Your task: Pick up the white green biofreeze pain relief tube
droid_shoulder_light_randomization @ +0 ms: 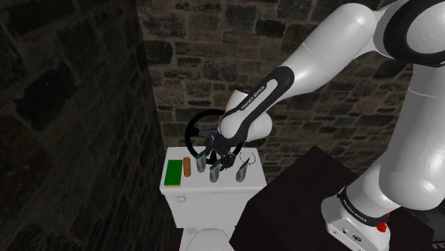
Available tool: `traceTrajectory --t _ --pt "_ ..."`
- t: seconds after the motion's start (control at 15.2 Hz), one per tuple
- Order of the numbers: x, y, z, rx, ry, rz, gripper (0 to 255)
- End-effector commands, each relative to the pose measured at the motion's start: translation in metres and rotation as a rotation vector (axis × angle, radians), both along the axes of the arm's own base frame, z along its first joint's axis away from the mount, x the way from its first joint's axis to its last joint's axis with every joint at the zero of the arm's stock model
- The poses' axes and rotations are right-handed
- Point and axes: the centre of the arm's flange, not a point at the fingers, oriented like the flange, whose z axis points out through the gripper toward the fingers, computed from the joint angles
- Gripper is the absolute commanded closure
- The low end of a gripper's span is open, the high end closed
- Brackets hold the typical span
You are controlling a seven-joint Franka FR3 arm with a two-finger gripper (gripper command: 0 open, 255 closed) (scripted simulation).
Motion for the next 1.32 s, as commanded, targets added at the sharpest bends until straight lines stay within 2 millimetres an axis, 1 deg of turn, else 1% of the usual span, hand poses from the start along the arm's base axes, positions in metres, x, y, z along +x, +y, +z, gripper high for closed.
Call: traceTrajectory --t 0.0,0.26,0.33,0.46,0.53,1.12,1.25 --pt "0.001 0.002 -0.012 0.001 0.002 -0.013 0" --pt "0.001 0.002 -0.033 0.001 0.002 -0.013 0" --pt "0.001 0.002 -0.041 0.001 0.002 -0.013 0" --pt "0.001 0.002 -0.041 0.001 0.002 -0.013 0" --pt "0.002 0.001 -0.041 0.001 0.002 -0.013 255" --pt "0.001 0.002 -0.041 0.001 0.002 -0.013 255" --pt "0.001 0.002 -0.031 0.001 0.002 -0.013 255"
